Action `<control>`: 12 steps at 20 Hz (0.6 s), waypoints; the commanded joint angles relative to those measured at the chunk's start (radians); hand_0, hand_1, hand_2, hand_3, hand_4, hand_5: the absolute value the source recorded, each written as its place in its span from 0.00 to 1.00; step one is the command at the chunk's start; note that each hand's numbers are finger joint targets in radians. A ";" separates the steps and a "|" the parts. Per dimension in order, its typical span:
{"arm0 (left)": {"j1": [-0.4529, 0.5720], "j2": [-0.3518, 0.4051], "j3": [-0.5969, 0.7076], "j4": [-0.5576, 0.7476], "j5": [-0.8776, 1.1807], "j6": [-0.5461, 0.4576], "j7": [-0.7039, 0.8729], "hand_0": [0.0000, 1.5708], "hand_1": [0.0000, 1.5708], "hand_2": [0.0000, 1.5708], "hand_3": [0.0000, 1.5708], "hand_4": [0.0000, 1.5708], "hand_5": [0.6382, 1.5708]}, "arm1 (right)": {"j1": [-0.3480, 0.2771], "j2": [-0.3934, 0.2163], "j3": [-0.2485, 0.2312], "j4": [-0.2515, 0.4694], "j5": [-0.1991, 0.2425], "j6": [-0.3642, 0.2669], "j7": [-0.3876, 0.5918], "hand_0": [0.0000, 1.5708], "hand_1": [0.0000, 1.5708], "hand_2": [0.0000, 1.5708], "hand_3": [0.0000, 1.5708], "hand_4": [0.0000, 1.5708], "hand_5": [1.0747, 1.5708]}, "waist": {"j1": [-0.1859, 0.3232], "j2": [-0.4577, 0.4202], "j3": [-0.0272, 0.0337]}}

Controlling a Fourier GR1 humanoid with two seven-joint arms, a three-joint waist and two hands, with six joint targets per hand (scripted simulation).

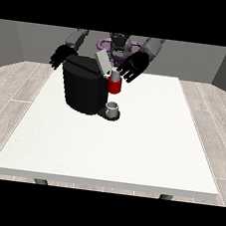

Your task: Insert the coffee pod into the coffee machine and close the lid

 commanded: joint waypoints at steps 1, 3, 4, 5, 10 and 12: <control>-0.001 -0.012 -0.009 0.008 -0.011 -0.008 0.003 0.76 0.76 0.81 0.76 0.32 1.00 | 0.005 0.025 0.006 -0.014 -0.001 -0.027 0.037 0.00 0.00 0.00 0.00 0.33 1.00 | 0.002 -0.024 -0.0001; -0.008 -0.028 -0.011 0.012 -0.013 -0.014 0.034 0.77 0.77 0.81 0.77 0.33 1.00 | 0.015 0.018 0.010 -0.003 -0.001 -0.006 0.011 0.00 0.00 0.00 0.00 0.33 1.00 | 0.003 -0.029 0.0000; 0.025 -0.002 -0.006 0.012 -0.022 0.016 -0.009 0.75 0.75 0.81 0.77 0.33 1.00 | 0.008 -0.030 -0.037 -0.022 -0.036 0.022 0.026 0.00 0.00 0.00 0.00 0.33 1.00 | -0.003 -0.011 -0.0001; 0.042 -0.043 -0.021 0.007 -0.025 0.020 -0.003 0.74 0.74 0.79 0.75 0.32 1.00 | 0.005 -0.024 -0.032 -0.005 -0.020 0.006 0.029 0.00 0.00 0.00 0.00 0.34 1.00 | 0.018 -0.021 -0.0001; 0.003 -0.020 -0.010 0.009 -0.022 -0.016 0.009 0.78 0.78 0.81 0.76 0.31 1.00 | -0.007 -0.009 -0.044 -0.003 -0.031 -0.009 0.019 0.00 0.00 0.00 0.00 0.29 1.00 | 0.020 -0.010 0.0000; 0.020 -0.043 -0.004 0.018 -0.017 -0.006 0.022 0.80 0.80 0.82 0.75 0.31 1.00 | 0.062 0.012 -0.003 -0.008 -0.011 0.004 -0.027 0.00 0.00 0.00 0.00 0.29 1.00 | 0.003 -0.022 0.0001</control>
